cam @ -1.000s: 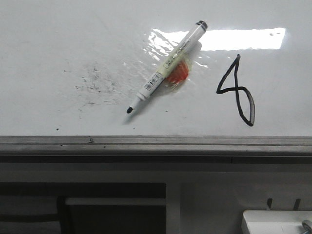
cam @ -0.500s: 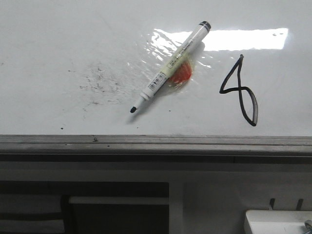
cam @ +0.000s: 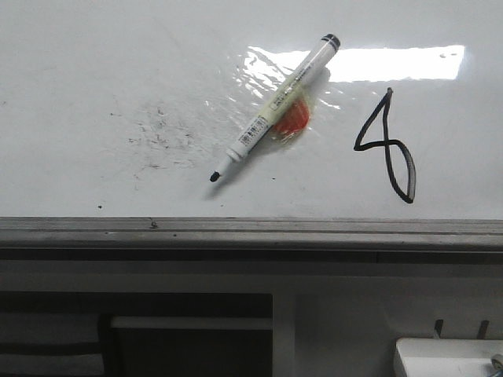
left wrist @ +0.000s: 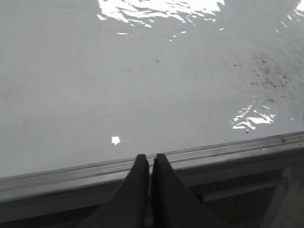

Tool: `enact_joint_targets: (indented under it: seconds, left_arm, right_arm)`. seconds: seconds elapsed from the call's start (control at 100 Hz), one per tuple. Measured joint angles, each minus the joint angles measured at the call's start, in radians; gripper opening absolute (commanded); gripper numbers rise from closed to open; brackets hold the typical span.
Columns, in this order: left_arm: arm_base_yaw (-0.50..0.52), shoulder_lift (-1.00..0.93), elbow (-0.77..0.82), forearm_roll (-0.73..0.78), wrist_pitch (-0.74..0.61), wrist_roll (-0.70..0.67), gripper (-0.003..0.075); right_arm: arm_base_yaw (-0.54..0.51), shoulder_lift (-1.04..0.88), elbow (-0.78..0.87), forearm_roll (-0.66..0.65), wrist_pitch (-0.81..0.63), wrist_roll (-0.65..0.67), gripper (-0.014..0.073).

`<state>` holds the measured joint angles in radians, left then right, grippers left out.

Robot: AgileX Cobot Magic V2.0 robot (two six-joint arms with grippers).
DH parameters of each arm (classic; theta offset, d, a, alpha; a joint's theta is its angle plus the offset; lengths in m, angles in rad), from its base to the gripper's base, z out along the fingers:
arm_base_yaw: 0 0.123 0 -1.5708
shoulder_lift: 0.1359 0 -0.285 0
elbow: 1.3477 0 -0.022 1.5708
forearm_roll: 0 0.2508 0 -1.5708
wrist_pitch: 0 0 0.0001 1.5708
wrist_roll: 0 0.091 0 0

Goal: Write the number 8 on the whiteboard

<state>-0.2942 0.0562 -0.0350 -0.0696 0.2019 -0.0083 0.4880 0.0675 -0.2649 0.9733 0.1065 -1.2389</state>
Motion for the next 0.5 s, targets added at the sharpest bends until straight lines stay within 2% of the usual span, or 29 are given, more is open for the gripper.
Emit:
enact_joint_targets:
  seconds: [0.13,0.28,0.5]
  left_arm:
    - [0.024,-0.060,0.029,0.075,0.010,-0.091,-0.0020]
    - [0.053,-0.060,0.029,0.078,0.014,-0.109,-0.0020]
    - [0.070,-0.060,0.029,0.070,0.111,-0.109,-0.0020]
  right_arm:
    - [0.000,0.000,0.000,0.000,0.000,0.000,-0.0064]
    - [0.000,0.000,0.000,0.000,0.000,0.000,-0.0064]
    - [0.000,0.000,0.000,0.000,-0.001,0.000,-0.0064]
